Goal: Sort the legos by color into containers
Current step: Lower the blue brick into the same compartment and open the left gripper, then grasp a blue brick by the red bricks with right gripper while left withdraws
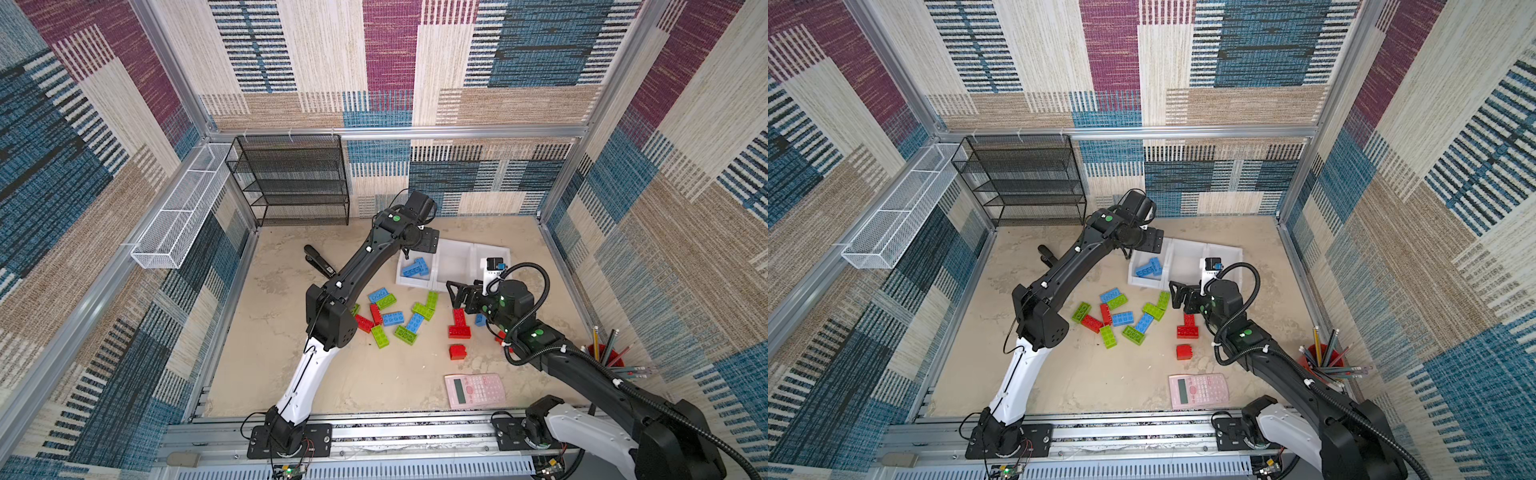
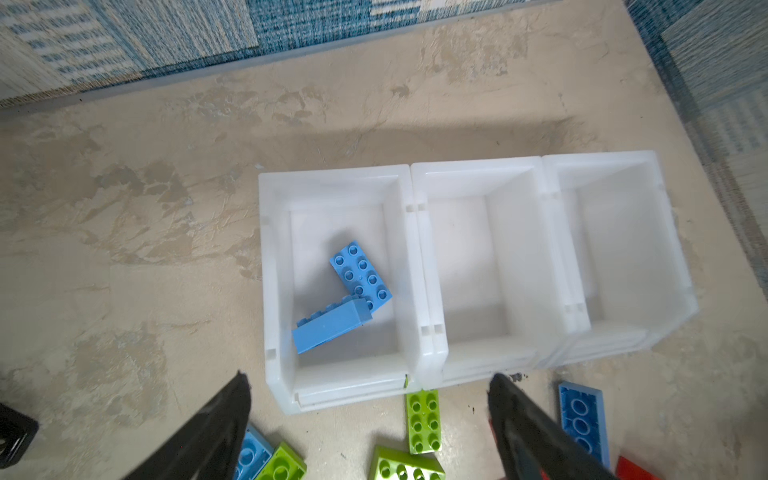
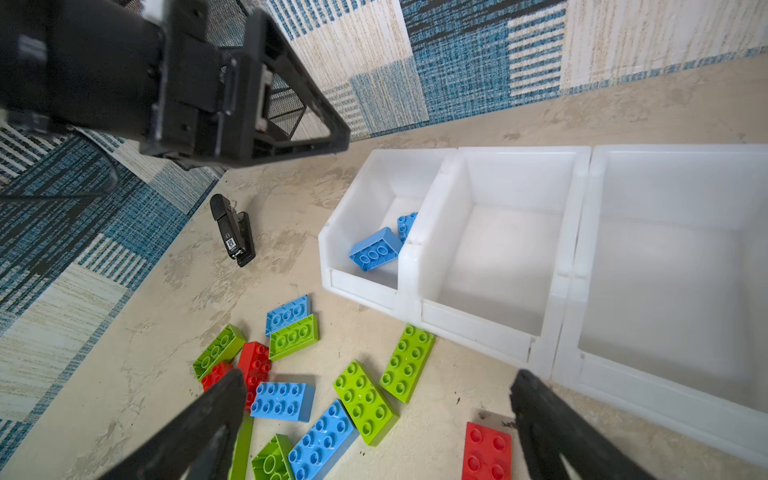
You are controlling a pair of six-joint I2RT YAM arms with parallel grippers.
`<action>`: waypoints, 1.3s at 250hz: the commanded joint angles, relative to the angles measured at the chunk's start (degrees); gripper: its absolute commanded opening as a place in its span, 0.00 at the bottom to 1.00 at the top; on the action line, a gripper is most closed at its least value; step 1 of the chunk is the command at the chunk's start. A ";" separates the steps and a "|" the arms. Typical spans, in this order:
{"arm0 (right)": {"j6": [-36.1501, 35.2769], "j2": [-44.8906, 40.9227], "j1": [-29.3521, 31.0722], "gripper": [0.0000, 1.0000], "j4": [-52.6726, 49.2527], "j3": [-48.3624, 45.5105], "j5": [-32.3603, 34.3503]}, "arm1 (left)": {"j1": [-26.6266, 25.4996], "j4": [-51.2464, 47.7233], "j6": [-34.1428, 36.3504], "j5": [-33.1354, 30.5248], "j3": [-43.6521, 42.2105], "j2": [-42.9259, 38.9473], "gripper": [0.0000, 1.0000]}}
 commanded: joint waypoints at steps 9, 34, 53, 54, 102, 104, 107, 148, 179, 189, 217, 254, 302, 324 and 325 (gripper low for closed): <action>0.80 -2.62 0.00 0.98 -4.69 -0.29 4.02 | 0.11 1.46 1.45 -0.58 -4.92 -6.29 0.90; 1.61 -4.39 -0.03 0.97 -8.15 -0.36 5.65 | 0.10 4.16 1.46 -0.74 -13.46 -13.30 0.90; 3.24 -4.70 -0.02 0.94 -10.81 -0.39 6.40 | 0.10 7.20 1.36 -0.49 -21.65 -19.35 0.90; 3.35 -4.68 0.00 0.94 -10.92 -0.38 6.41 | 0.10 7.32 1.36 -0.53 -22.10 -19.70 0.90; 7.30 -3.92 0.01 0.87 -15.78 -0.44 6.44 | 0.10 14.14 0.65 0.11 -44.01 -35.82 0.89; 7.46 -3.87 -0.01 0.87 -15.82 -0.50 6.26 | 0.12 14.32 0.70 0.04 -44.81 -36.49 0.89; 7.63 -3.77 0.01 0.86 -16.09 -0.53 6.34 | 0.10 14.51 0.74 -0.03 -46.02 -37.41 0.89; 9.07 -0.89 -0.01 0.80 -19.56 -0.08 5.72 | 0.18 15.17 2.35 -1.18 -58.25 -48.03 0.89; 9.56 2.33 -0.03 0.75 -20.16 0.00 4.85 | 0.18 15.01 3.70 -2.13 -64.94 -54.13 0.89; 9.70 3.37 -0.07 0.72 -20.64 0.30 5.08 | 0.17 14.64 3.90 -2.41 -66.36 -55.72 0.89; 10.54 4.77 -0.01 0.66 -22.18 1.13 7.10 | 0.18 13.20 3.57 -0.93 -69.30 -59.92 0.89; 10.46 8.52 -0.01 0.61 -24.62 2.21 8.53 | 0.18 14.68 2.09 2.54 -75.79 -65.22 0.89; 11.80 12.34 -0.01 0.57 -24.99 2.26 10.22 | 0.18 17.72 1.62 3.01 -83.89 -67.60 0.88; 11.97 13.65 -0.08 0.58 -25.74 3.16 11.18 | 0.18 17.07 2.13 3.39 -83.53 -66.65 0.88; 11.94 13.68 -0.03 0.58 -25.77 3.20 11.25 | 0.18 17.00 2.19 3.43 -83.49 -66.59 0.88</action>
